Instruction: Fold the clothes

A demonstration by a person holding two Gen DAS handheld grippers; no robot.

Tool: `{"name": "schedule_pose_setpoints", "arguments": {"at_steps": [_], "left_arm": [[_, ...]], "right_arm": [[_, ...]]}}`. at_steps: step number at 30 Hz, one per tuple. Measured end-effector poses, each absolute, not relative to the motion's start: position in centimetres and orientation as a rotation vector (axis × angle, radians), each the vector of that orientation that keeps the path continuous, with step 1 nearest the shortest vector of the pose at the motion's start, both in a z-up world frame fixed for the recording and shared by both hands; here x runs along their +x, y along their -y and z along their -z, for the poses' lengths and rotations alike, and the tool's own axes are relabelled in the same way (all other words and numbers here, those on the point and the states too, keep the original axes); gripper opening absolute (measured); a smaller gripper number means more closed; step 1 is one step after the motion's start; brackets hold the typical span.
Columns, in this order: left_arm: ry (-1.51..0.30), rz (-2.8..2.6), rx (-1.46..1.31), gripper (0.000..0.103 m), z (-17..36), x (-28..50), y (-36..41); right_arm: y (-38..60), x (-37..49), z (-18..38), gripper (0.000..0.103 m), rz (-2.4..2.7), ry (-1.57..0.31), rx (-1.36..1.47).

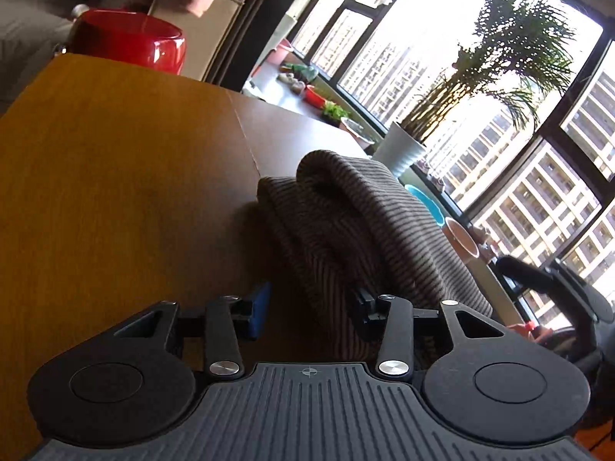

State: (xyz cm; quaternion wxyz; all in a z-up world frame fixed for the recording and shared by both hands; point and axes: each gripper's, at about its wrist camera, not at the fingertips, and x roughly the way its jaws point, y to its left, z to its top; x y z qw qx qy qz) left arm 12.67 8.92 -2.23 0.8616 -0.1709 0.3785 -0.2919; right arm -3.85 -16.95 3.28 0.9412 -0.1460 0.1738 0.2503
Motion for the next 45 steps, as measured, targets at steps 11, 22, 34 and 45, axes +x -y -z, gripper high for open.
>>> {"name": "schedule_pose_setpoints", "arguments": {"at_steps": [11,22,34,45], "left_arm": [[-0.821,0.680,-0.423,0.031,3.4,12.9,-8.5],[-0.823,0.730,-0.413,0.030,4.1,13.3,-6.8],[-0.807,0.608,-0.286,0.050,1.9,11.7,-8.5],[-0.699,0.575,-0.253,0.061,-1.9,10.4,-8.0]], "right_arm": [[14.1,-2.7,-2.0,0.020,-0.538,-0.374,-0.448],[18.5,-0.8,-6.2,0.016,-0.669,-0.445,-0.097],[17.6,0.6,-2.6,0.019,-0.727,-0.530,-0.069],[16.3,-0.1,-1.1,0.020,-0.694,-0.458,-0.199]]}}
